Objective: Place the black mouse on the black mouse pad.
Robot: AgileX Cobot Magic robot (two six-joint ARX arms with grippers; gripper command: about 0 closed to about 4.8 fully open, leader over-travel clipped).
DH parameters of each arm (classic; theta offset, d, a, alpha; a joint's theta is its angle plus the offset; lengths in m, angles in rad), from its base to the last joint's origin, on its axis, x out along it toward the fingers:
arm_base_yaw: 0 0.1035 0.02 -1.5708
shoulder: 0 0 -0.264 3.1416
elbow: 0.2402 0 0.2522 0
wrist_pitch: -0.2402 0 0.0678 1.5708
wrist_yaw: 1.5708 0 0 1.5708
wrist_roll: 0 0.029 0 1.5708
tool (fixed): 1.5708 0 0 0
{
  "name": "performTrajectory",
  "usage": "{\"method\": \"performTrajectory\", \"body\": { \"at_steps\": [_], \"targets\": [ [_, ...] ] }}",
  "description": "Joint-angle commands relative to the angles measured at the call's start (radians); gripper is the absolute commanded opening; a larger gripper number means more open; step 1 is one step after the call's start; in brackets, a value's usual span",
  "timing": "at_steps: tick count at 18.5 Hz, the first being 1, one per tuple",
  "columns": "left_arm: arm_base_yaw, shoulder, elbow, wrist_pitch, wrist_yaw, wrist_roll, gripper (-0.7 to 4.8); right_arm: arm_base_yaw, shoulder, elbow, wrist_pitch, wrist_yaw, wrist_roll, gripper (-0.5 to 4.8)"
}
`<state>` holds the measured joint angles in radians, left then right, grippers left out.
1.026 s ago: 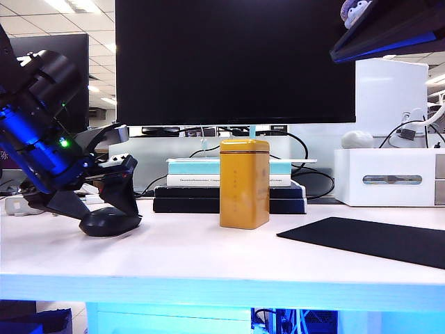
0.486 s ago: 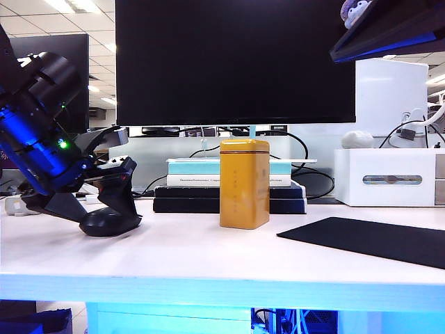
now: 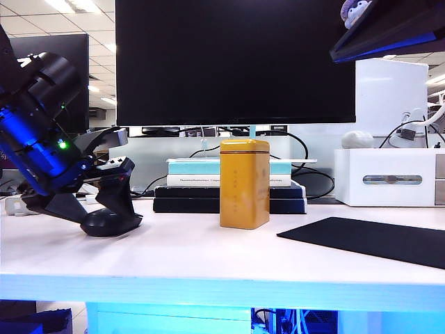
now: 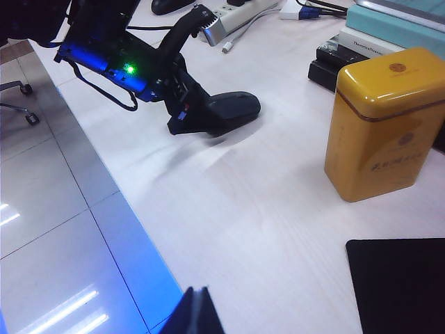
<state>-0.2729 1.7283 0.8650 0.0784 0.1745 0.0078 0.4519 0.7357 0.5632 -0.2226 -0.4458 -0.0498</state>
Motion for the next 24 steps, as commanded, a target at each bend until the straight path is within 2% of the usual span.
{"method": "performTrajectory", "body": {
  "at_steps": [1, 7, 8, 9, 14, 22, 24],
  "targets": [
    [0.0, -0.001, 0.004, 0.005, 0.005, 0.004, 3.3, 0.0, 0.001, 0.005, 0.018, -0.005, -0.004, -0.06],
    [0.0, -0.001, 0.004, 0.006, 0.005, 0.007, 3.21, 0.0, 0.001, 0.005, 0.018, -0.005, -0.003, -0.06],
    [0.0, -0.001, 0.004, 0.006, 0.005, 0.008, 2.65, 0.0, 0.001, 0.005, 0.018, -0.005, -0.004, -0.06],
    [0.0, -0.001, 0.004, 0.01, 0.005, 0.011, 2.33, 0.0, 0.001, 0.005, 0.018, -0.005, -0.003, -0.06],
    [0.0, -0.001, 0.004, 0.013, 0.005, 0.011, 2.25, 0.0, 0.001, 0.005, 0.018, -0.005, -0.004, -0.06],
    [0.0, -0.009, 0.005, 0.029, 0.013, 0.011, 0.48, 0.0, 0.001, 0.005, 0.017, -0.005, -0.004, -0.06],
    [0.0, -0.026, 0.01, 0.026, 0.013, 0.011, 0.46, 0.0, 0.001, 0.005, 0.017, -0.005, -0.004, -0.06]
  ]
}}
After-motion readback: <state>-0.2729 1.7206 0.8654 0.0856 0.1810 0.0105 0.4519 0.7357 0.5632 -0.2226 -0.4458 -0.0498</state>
